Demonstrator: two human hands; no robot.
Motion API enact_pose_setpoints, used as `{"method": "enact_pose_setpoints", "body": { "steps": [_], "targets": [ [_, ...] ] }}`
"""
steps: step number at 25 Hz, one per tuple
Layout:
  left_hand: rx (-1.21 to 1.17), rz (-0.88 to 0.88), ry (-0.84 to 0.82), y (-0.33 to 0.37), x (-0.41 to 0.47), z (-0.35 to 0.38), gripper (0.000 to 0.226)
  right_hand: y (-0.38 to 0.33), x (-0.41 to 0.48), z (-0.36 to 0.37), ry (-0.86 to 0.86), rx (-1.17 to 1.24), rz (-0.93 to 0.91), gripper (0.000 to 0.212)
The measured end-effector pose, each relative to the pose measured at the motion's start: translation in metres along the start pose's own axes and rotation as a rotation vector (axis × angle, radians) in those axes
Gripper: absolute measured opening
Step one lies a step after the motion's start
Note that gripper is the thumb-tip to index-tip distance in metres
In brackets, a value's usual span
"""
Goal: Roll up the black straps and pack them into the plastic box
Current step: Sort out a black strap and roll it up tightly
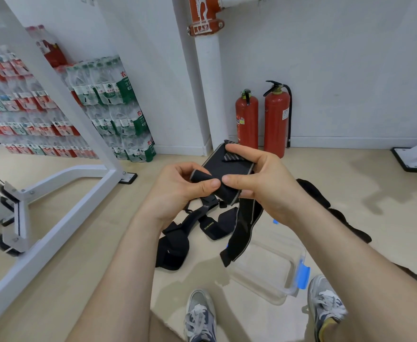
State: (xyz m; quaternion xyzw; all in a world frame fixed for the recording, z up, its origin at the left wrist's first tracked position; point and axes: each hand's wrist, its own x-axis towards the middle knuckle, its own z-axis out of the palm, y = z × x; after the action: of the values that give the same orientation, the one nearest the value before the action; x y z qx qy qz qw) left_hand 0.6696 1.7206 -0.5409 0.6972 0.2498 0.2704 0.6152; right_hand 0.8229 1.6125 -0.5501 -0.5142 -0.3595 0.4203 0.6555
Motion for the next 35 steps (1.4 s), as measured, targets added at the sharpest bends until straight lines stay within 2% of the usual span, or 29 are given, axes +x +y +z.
{"method": "enact_pose_setpoints", "body": {
  "steps": [3,6,9,11,13,19,22,26,30,35],
  "targets": [
    [0.018,0.020,0.066,0.003,-0.001,0.004,0.027,-0.001,-0.001,0.000,-0.042,-0.085,-0.029,0.074],
    [0.025,0.031,0.052,0.002,-0.001,0.005,0.027,0.001,-0.002,0.001,-0.077,-0.124,-0.015,0.078],
    [-0.100,0.037,-0.068,0.002,-0.004,0.002,0.028,-0.001,-0.002,0.000,-0.084,0.053,0.025,0.067],
    [-0.230,0.038,-0.221,0.002,-0.005,-0.005,0.042,-0.006,-0.003,0.000,-0.129,0.209,0.060,0.061],
    [-0.248,0.051,-0.262,0.001,-0.005,-0.010,0.048,-0.010,-0.006,0.002,-0.175,0.281,0.086,0.062],
    [-0.283,0.138,-0.119,-0.004,0.002,-0.003,0.039,-0.012,-0.010,0.009,-0.212,0.317,0.133,0.045],
    [-0.217,0.115,-0.012,-0.002,0.000,0.001,0.039,-0.011,-0.010,0.011,-0.198,0.282,0.134,0.040],
    [-0.204,0.061,0.105,0.003,-0.001,0.015,0.020,-0.005,-0.011,0.014,-0.228,0.170,0.083,0.048],
    [-0.082,-0.015,0.092,0.004,-0.003,0.017,0.015,-0.003,-0.011,0.017,-0.178,0.108,0.067,0.036],
    [0.007,-0.069,0.175,0.002,-0.001,0.025,0.039,-0.007,-0.014,0.019,-0.153,0.007,0.042,0.032]
  ]
}}
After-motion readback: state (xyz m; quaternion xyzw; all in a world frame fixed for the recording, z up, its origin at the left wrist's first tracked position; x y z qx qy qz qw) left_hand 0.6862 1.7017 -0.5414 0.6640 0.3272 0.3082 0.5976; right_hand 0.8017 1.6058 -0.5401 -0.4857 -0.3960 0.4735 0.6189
